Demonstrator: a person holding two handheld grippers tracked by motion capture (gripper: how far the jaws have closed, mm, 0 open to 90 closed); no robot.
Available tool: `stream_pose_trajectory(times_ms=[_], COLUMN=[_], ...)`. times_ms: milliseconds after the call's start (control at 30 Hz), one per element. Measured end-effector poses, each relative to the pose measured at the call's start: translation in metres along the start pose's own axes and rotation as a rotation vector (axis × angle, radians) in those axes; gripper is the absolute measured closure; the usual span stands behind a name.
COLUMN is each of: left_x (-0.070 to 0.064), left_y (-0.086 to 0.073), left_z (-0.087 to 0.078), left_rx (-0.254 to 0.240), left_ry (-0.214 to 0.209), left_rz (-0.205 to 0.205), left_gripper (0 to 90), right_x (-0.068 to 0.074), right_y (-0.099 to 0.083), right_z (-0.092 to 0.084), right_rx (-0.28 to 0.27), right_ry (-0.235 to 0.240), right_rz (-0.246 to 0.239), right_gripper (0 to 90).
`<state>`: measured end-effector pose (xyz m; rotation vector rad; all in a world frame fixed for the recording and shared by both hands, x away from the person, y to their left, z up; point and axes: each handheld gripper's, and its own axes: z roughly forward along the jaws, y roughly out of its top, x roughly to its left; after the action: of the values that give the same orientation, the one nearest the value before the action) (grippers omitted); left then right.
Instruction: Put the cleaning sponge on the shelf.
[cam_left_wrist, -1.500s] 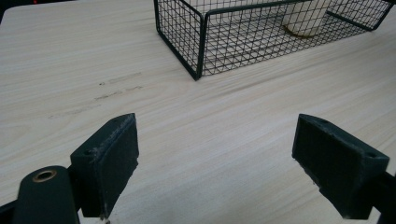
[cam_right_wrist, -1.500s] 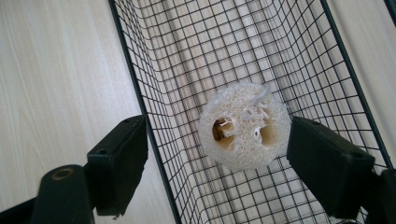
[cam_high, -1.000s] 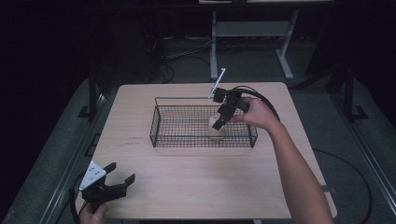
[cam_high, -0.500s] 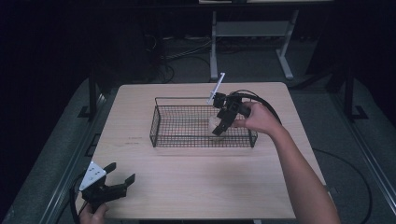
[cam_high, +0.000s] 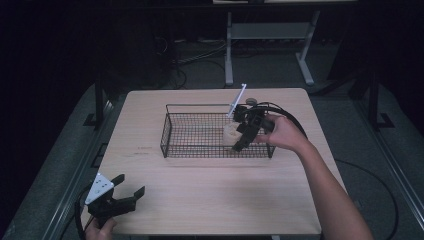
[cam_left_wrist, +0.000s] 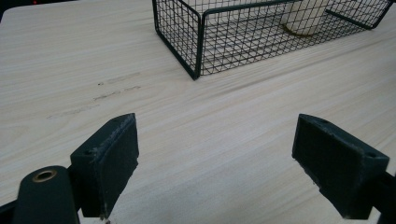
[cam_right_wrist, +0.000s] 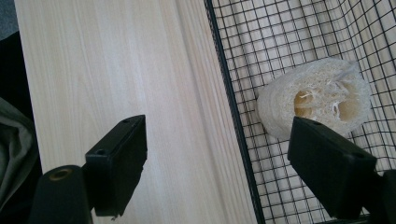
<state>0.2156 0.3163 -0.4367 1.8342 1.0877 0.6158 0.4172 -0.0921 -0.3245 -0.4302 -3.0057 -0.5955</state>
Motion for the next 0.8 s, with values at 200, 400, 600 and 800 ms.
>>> stream_pose_trajectory(times_ms=[200, 400, 600, 800], left_x=[0.0, 0.0, -0.001, -0.001], left_y=[0.0, 0.0, 0.0, 0.0], left_z=[0.0, 0.001, 0.001, 0.001], left_rx=[0.0, 0.0, 0.003, 0.002], left_ry=[-0.001, 0.0, 0.0, 0.0], left_rz=[0.001, 0.001, 0.004, 0.004], left_gripper=[13.8, 13.8, 13.8, 13.8], right_x=[0.006, 0.009, 0.013, 0.018], right_y=[-0.006, -0.011, -0.018, -0.027], right_z=[0.0, 0.001, 0.002, 0.001], right_rx=[-0.015, -0.009, -0.018, -0.024], right_ry=[0.004, 0.005, 0.01, 0.011], right_rz=[-0.001, 0.001, 0.001, 0.006], right_gripper=[19.4, 19.2, 19.2, 19.0])
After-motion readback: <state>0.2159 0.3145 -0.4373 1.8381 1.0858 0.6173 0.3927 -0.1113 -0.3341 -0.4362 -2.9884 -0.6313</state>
